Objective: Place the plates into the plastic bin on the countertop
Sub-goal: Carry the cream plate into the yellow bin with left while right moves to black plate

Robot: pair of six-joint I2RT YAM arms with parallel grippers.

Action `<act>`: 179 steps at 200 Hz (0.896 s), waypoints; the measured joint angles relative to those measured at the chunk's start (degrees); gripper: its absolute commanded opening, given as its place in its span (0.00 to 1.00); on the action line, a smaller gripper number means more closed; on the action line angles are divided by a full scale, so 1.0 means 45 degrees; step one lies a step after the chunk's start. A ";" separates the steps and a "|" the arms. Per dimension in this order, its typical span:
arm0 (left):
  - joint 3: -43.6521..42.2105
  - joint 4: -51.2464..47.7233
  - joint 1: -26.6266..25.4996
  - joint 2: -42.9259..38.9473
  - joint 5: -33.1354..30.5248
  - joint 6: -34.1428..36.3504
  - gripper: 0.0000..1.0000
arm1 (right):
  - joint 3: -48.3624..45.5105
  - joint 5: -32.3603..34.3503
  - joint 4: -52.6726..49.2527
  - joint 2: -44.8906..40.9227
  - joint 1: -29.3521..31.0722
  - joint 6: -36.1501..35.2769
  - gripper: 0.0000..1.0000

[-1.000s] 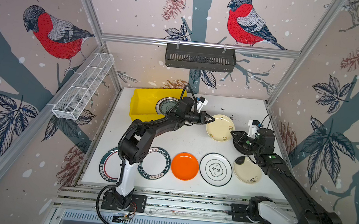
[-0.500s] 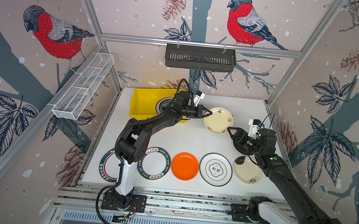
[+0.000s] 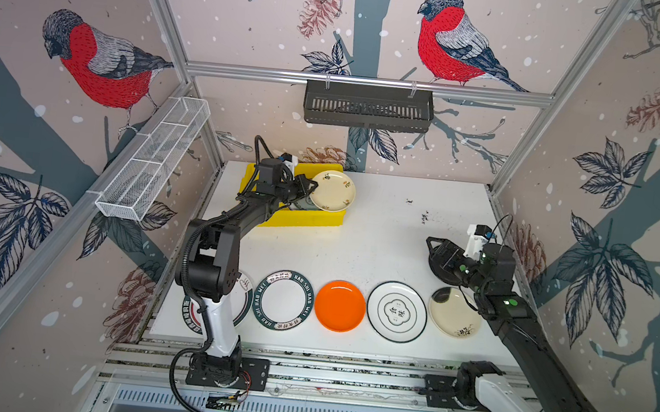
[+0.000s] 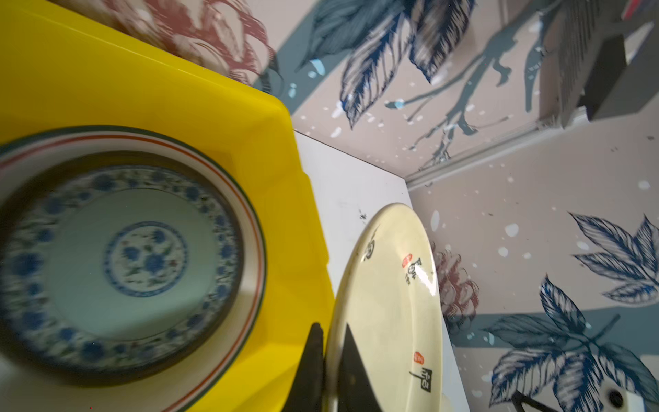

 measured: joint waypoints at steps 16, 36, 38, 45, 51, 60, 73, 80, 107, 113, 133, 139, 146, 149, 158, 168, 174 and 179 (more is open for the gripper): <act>0.0345 -0.0185 0.0321 0.0121 -0.0364 0.0063 0.00 | 0.0238 0.0432 -0.0369 0.0112 -0.0170 -0.0015 0.94; 0.1467 -0.0510 0.0515 0.0787 -0.0996 0.0500 0.00 | 0.0491 0.0612 -0.0748 0.0291 -0.0471 -0.0107 0.93; 0.1579 -0.0554 0.0520 0.0869 -0.1083 0.0554 0.00 | 0.0520 0.0636 -0.0801 0.0316 -0.0495 -0.0112 0.93; 0.1943 -0.0797 0.0544 0.1146 -0.1413 0.0748 0.00 | 0.0617 0.0699 -0.0991 0.0403 -0.0583 -0.0180 0.93; 0.2195 -0.1025 0.0568 0.1365 -0.1676 0.0899 0.00 | 0.0704 0.0753 -0.1166 0.0491 -0.0651 -0.0301 0.93; 0.2599 -0.1428 0.0602 0.1753 -0.2064 0.1171 0.00 | 0.0840 0.0845 -0.1428 0.0631 -0.0724 -0.0330 0.93; 0.3099 -0.2011 0.0651 0.2273 -0.2487 0.1452 0.00 | 0.1035 0.0889 -0.1758 0.0787 -0.0806 -0.0398 0.93; 0.3269 -0.2288 0.0670 0.2477 -0.2681 0.1486 0.00 | 0.1117 0.0923 -0.1919 0.0831 -0.0826 -0.0461 0.93; 0.3628 -0.3007 0.0695 0.2895 -0.3347 0.1817 0.00 | 0.1200 0.0913 -0.2205 0.0874 -0.0962 -0.0680 0.93; 0.3628 -0.3123 0.0675 0.2919 -0.3473 0.1855 0.00 | 0.1214 0.0903 -0.2215 0.0899 -0.0986 -0.0685 0.93; 0.3721 -0.3453 0.0597 0.3026 -0.4012 0.2157 0.00 | 0.1321 0.0821 -0.2220 0.1083 -0.1035 -0.0724 0.93; 0.3779 -0.3521 0.0578 0.3079 -0.4075 0.2210 0.00 | 0.1375 0.0806 -0.2239 0.1166 -0.1035 -0.0733 0.93; 0.3852 -0.3604 0.0554 0.3162 -0.4226 0.2429 0.00 | 0.1433 0.0772 -0.2259 0.1258 -0.1039 -0.0777 0.94; 0.3876 -0.3633 0.0544 0.3201 -0.4323 0.2472 0.00 | 0.1452 0.0767 -0.2263 0.1297 -0.1039 -0.0787 0.94; 0.3959 -0.3730 0.0500 0.3322 -0.4585 0.2487 0.00 | 0.1481 0.0767 -0.2283 0.1370 -0.1044 -0.0937 0.94; 0.4051 -0.3895 0.0457 0.3487 -0.4750 0.2637 0.00 | 0.1486 0.0767 -0.2297 0.1423 -0.1054 -0.0967 0.94; 0.4114 -0.4027 0.0427 0.3580 -0.4867 0.2778 0.00 | 0.1486 0.0767 -0.2317 0.1433 -0.1064 -0.0971 0.94; 0.4163 -0.4133 0.0393 0.3667 -0.5032 0.2812 0.01 | 0.1486 0.0767 -0.2341 0.1438 -0.1078 -0.0991 0.94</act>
